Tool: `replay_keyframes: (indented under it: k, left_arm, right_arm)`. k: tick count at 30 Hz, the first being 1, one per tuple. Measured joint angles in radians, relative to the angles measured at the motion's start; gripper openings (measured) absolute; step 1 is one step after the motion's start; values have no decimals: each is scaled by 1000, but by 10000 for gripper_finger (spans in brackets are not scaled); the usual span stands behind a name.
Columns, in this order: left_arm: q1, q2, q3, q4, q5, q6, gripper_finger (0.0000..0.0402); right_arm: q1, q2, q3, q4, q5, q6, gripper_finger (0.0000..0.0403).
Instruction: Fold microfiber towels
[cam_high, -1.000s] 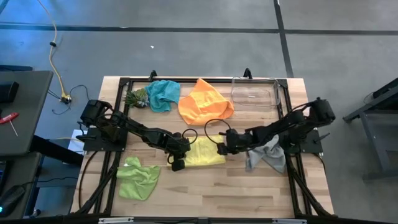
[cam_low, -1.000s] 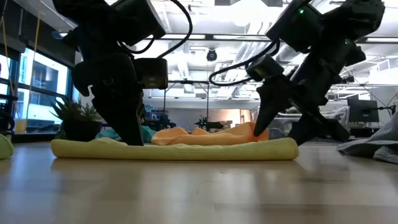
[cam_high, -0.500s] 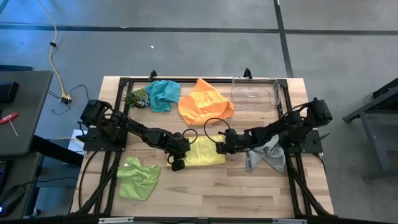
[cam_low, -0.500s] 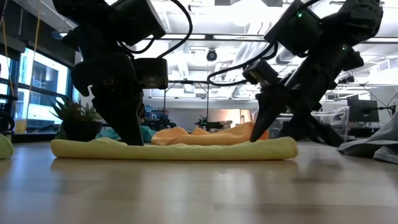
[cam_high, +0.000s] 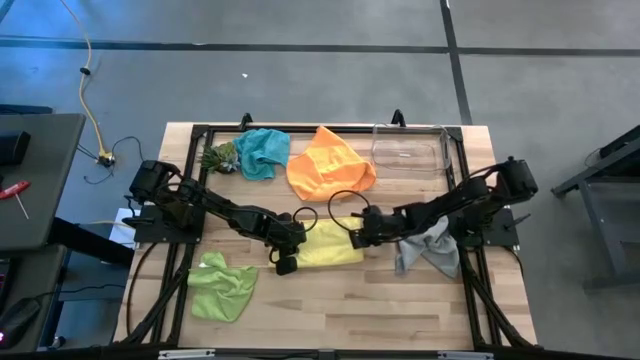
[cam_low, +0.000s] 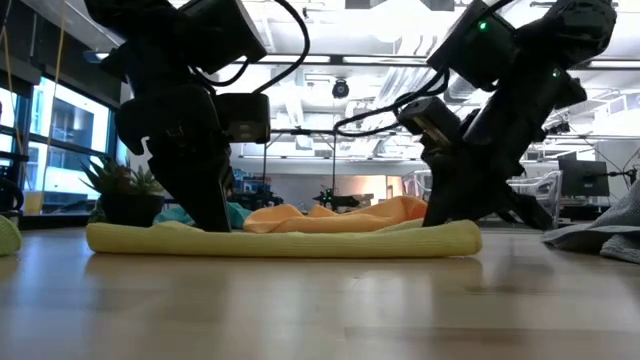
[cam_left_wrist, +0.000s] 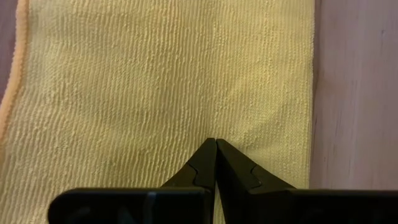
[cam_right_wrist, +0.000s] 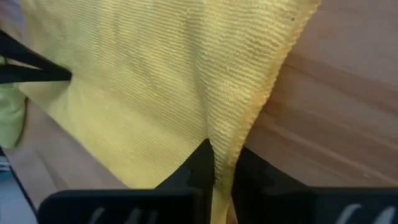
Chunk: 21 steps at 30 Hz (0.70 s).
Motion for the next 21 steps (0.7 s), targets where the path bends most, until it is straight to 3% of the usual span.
replay_keyframes:
  k: [16, 21]
  left_arm:
    - [0, 0, 0, 5, 0, 0, 0]
    - [0, 0, 0, 6, 0, 0, 0]
  right_arm:
    - [1, -69, 0, -96, 22, -45, 29]
    - [1, -69, 0, -99, 22, -60, 9]
